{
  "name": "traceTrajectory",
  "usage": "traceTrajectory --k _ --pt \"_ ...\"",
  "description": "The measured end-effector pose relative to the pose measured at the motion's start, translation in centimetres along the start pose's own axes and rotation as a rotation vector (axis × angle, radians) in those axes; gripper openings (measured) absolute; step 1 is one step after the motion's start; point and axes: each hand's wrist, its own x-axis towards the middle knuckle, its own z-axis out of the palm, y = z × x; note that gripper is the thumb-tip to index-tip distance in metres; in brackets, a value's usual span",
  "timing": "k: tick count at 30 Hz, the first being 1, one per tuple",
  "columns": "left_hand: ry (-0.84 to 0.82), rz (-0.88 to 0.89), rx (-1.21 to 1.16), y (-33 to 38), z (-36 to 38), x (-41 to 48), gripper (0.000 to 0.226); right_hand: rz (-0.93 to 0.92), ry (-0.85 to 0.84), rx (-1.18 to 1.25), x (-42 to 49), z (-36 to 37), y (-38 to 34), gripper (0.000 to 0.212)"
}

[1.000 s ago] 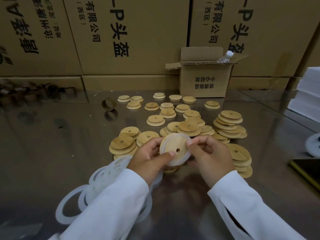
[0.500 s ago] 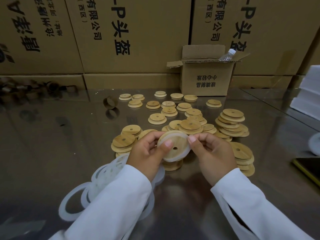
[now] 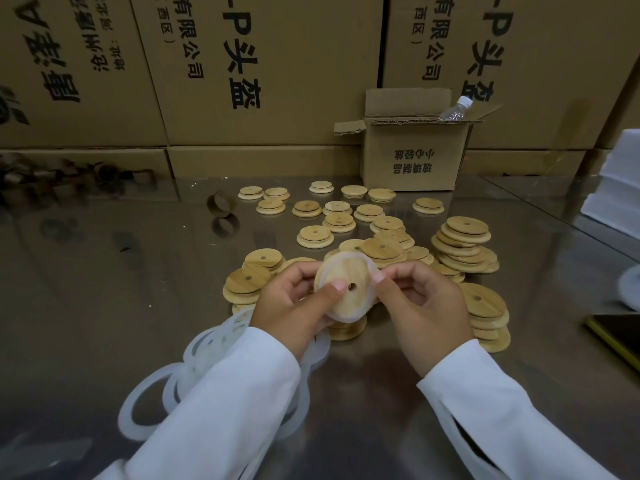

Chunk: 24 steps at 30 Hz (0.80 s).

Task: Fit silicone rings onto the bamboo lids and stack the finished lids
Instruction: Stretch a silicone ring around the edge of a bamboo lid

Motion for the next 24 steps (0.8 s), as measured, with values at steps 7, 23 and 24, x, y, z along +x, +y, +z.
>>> traceTrajectory --k 7,23,24 --pt "-0.032 -0.002 0.118 -0.28 0.06 -0.18 0.01 -0.055 -0.021 -0.187 -0.25 0.03 -0.04 0.016" --pt "-0.03 0.135 0.277 0.25 -0.39 -0.03 0.012 0.035 -0.071 -0.085 0.17 -0.33 -0.03 0.012" --pt "-0.007 0.118 0.239 0.22 -0.35 -0.01 0.011 0.02 -0.069 -0.097 0.09 -0.3 -0.06 0.01"
